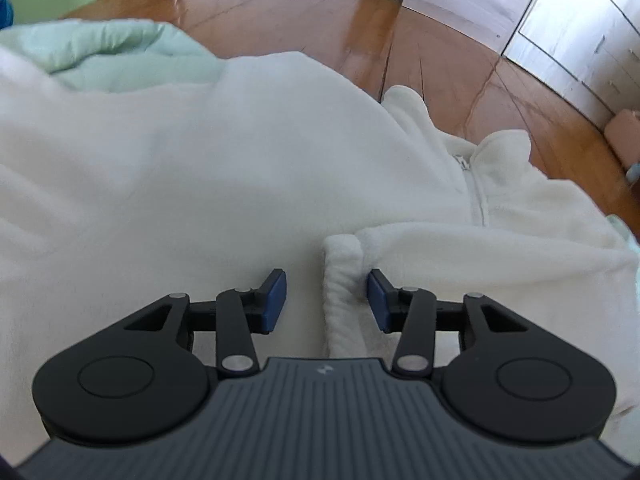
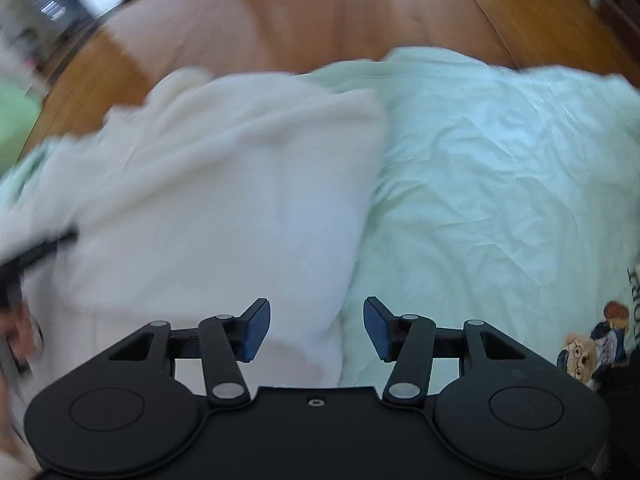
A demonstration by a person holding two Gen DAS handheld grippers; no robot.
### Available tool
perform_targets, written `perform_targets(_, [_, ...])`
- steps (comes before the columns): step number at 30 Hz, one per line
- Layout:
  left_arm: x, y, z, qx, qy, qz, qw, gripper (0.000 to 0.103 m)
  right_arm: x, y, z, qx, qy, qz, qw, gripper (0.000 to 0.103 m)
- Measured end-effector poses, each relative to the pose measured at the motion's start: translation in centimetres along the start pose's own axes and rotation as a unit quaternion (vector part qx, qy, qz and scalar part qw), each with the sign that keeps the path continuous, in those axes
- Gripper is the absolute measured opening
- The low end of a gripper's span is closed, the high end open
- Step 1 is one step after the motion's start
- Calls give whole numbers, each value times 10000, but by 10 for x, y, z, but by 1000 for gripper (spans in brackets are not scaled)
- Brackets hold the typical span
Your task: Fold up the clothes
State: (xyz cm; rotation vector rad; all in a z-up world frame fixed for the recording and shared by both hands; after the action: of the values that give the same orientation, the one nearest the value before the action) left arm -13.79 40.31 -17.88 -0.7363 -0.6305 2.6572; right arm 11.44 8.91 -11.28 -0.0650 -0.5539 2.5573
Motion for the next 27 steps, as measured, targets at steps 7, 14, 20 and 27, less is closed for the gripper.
perform_targets(7, [-6, -7, 0, 109, -38, -150, 9998, 39, 47, 28, -45, -527, 1232, 758, 9881, 13])
perform_targets(14, [-9, -4, -6, 150, -327, -618, 9974, 41, 34, 46, -62, -827, 2334, -125, 9688, 17])
perform_targets(20, [-13, -6, 16, 138, -462, -710, 9963, 53, 37, 37, -41, -593, 1633, 202, 9846, 38])
perform_targets(27, [12, -43, 74, -519, -448, 99, 9976, 69, 87, 9, 29, -1491, 481, 1040, 9822, 62])
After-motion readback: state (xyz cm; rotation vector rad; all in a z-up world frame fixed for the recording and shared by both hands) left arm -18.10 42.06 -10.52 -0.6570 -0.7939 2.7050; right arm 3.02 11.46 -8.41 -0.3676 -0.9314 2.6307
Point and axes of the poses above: each gripper's, at about its wrist camera, not at the fingertips, and z roughly against the way its jaws point, x to its left, y to its underside, the point moved 1 cm from there along -z, roughly the way its jaws point, and after that the axes turned 15 degrees about z, right-handed, at the moved point
